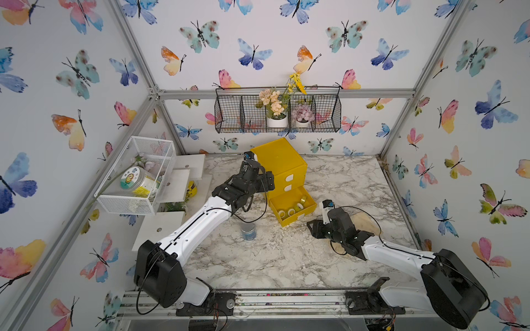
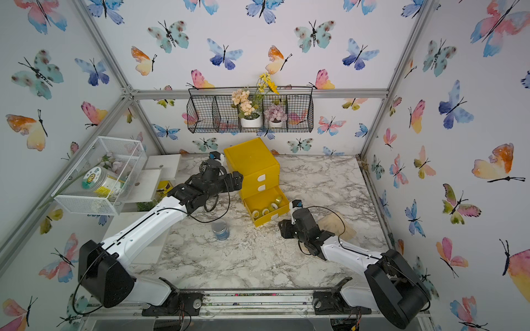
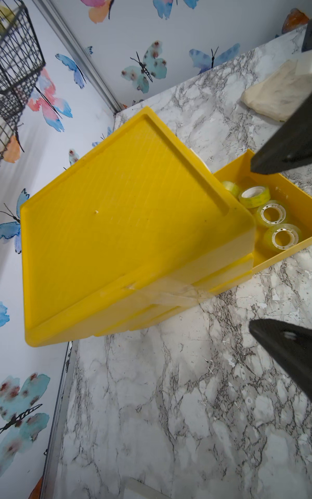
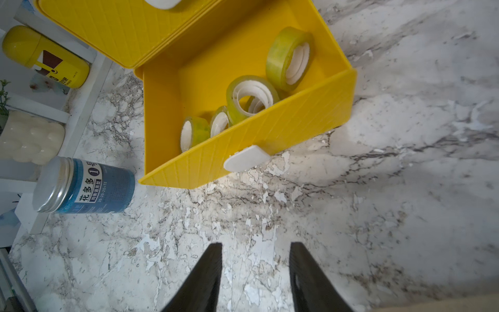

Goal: Place the transparent tape into the drawer according to color
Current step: Close the drawer in the storage box.

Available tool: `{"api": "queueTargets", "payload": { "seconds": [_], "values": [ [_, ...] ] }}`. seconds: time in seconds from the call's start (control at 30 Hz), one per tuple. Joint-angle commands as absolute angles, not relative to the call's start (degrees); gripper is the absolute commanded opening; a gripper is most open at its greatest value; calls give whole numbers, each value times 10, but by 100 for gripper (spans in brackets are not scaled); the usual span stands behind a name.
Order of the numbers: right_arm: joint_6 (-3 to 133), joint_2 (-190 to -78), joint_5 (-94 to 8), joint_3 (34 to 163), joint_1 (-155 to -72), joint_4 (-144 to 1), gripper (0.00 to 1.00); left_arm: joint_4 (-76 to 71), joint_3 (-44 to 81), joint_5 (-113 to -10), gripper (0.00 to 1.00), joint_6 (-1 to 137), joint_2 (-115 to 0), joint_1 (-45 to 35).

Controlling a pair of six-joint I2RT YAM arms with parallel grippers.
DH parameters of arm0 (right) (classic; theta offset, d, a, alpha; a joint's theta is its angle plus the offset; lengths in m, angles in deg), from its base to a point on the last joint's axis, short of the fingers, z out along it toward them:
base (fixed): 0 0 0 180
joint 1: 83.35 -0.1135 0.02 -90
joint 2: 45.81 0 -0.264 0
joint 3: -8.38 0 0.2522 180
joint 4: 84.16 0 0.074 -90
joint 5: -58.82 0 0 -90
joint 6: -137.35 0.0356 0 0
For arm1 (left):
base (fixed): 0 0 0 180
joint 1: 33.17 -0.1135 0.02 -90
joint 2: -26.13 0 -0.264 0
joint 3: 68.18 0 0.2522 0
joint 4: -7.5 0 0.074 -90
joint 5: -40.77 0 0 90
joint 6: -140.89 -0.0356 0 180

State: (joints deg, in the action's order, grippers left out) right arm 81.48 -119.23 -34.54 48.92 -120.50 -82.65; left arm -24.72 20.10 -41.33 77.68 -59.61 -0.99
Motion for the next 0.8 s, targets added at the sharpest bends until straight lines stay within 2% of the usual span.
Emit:
{"api": "queueTargets", "payload": {
  "seconds": [0.0,0.77],
  "values": [
    [825,-1212,-368,480,-1204,-880,44,-247,224,-393,80,758,-628,-15],
    [800,-1437,-363,645,-1203,-972,42,-267,220,-404,78,751,-673,-19]
  ]
}}
